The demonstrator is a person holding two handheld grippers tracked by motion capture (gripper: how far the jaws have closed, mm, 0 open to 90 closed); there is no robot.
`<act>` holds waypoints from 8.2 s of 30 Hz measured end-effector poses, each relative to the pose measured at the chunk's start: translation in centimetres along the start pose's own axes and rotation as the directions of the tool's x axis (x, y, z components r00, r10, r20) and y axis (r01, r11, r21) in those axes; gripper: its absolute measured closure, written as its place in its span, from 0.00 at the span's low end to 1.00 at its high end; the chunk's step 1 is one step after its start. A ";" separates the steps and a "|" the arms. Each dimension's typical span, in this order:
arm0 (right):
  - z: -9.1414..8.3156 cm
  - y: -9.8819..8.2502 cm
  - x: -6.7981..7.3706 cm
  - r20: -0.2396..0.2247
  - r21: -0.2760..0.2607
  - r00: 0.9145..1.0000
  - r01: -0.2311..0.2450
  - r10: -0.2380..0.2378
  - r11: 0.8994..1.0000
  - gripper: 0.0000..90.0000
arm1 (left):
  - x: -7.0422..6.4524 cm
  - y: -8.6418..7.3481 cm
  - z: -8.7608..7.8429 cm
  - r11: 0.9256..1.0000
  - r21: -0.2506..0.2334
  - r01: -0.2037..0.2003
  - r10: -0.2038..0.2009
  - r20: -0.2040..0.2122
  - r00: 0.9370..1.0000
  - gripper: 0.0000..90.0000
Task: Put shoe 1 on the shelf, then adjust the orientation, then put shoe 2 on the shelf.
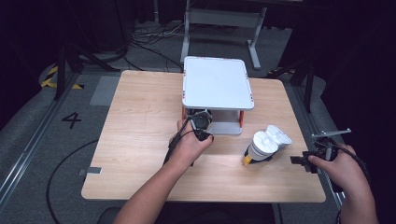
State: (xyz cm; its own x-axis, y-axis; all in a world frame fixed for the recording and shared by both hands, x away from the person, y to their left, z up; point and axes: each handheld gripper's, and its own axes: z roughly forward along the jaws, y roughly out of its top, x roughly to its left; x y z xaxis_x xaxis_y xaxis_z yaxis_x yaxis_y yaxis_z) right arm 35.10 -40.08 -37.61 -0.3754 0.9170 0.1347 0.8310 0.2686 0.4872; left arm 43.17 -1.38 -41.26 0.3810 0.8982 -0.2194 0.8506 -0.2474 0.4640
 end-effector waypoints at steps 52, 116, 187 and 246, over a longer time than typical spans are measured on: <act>-0.9 0.9 1.0 -0.003 -0.125 0.997 0.072 -0.073 0.989 0.49 | 5.8 -2.0 -9.6 0.974 -0.069 -0.218 0.201 -0.197 0.960 0.30; 3.7 0.9 1.7 0.066 0.182 0.994 0.072 -0.086 0.981 1.00 | 14.0 -2.8 -6.2 0.949 0.221 -0.223 0.254 -0.123 0.959 0.26; 5.3 0.7 -1.3 0.183 -0.058 0.981 -0.049 0.059 0.997 0.82 | 13.6 -2.4 -6.1 0.944 0.216 -0.249 0.278 -0.116 0.954 0.26; 2.4 2.0 5.5 0.017 0.202 0.979 0.195 -0.203 0.960 0.71 | 14.2 -4.0 -6.5 0.932 0.278 -0.232 0.269 -0.099 0.958 0.27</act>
State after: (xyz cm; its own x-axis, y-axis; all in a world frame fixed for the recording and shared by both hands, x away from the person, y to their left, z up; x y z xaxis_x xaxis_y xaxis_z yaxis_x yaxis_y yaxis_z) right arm 35.65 -33.76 -37.99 -0.5291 0.8484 0.0184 0.8072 0.4965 0.3193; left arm 42.82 14.71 -40.66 0.5574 0.8303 -0.0002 0.8050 -0.5404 0.2448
